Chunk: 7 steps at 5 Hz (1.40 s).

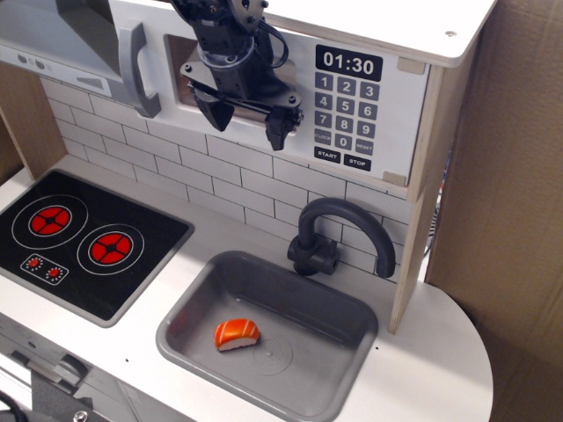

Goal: Close microwave

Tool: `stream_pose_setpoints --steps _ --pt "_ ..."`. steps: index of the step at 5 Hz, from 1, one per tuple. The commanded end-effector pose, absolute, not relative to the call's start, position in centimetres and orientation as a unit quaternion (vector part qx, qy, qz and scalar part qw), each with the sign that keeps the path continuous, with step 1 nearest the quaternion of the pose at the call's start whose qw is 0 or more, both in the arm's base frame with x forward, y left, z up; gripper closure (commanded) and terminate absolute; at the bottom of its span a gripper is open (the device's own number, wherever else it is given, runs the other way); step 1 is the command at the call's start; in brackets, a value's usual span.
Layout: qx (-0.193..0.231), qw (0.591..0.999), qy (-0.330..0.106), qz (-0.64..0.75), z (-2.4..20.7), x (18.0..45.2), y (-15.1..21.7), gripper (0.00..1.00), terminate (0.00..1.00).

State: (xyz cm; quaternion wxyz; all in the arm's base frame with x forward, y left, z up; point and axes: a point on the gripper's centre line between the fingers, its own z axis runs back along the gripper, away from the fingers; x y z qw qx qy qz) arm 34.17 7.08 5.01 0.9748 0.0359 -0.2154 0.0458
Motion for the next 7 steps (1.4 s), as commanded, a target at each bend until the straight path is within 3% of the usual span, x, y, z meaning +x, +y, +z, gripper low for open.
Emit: stream_pose_setpoints --steps 1,3,4,6,7 --pt "0.044 0.962 -0.265 0.047 7.2 36.0 7.6 0.00 0.00" --pt "0.049 0.954 -0.294 0.046 7.0 36.8 7.9 0.00 0.00" --pt "0.045 0.957 -0.285 0.035 7.1 36.9 7.8 0.00 0.00" --pt "0.046 0.982 -0.153 0.096 8.5 29.8 3.6 0.00 0.00" --pt "0.038 0.987 -0.128 0.095 9.0 27.6 3.0 0.00 0.00"
